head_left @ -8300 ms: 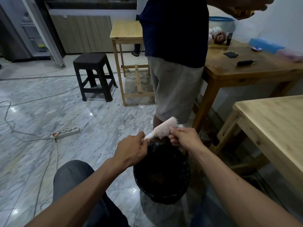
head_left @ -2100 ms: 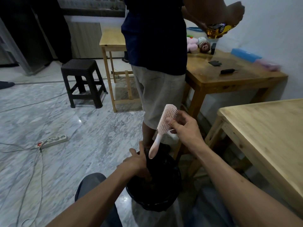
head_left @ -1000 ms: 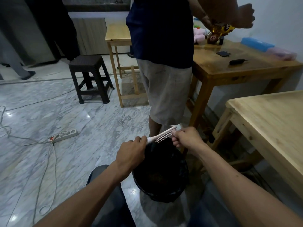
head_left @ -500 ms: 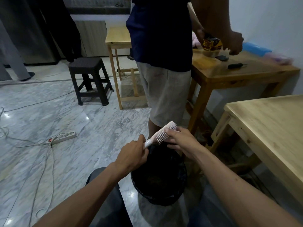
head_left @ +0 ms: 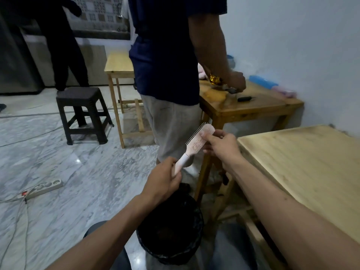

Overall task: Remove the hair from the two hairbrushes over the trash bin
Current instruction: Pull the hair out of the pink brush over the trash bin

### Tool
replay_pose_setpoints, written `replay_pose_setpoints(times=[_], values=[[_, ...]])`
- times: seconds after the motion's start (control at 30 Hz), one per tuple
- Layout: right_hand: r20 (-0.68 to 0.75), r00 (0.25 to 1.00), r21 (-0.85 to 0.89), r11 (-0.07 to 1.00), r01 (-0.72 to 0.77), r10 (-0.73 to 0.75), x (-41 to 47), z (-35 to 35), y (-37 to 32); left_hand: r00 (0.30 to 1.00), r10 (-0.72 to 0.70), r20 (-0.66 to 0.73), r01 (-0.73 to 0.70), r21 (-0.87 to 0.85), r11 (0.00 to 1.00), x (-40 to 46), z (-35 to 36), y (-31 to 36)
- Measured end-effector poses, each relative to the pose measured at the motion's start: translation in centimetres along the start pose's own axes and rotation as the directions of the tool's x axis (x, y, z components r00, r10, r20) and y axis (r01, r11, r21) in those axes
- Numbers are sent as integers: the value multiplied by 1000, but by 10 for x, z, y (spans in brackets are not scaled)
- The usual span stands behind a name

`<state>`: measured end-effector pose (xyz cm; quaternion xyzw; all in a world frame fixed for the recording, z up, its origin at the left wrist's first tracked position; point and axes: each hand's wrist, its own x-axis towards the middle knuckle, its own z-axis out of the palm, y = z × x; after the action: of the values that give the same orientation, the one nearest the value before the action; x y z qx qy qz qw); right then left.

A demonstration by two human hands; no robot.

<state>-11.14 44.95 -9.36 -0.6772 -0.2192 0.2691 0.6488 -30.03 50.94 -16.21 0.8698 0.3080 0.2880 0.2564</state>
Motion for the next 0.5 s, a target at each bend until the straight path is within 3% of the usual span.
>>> replay_pose_setpoints(times=[0.23, 0.5], values=[[-146, 985, -92, 993, 80, -93, -1, -83, -55, 971, 238, 21, -237, -40, 971, 39, 24, 71], [-397, 903, -84, 986, 142, -163, -5, -202, -89, 912, 410, 14, -409, -30, 912, 66, 69, 181]])
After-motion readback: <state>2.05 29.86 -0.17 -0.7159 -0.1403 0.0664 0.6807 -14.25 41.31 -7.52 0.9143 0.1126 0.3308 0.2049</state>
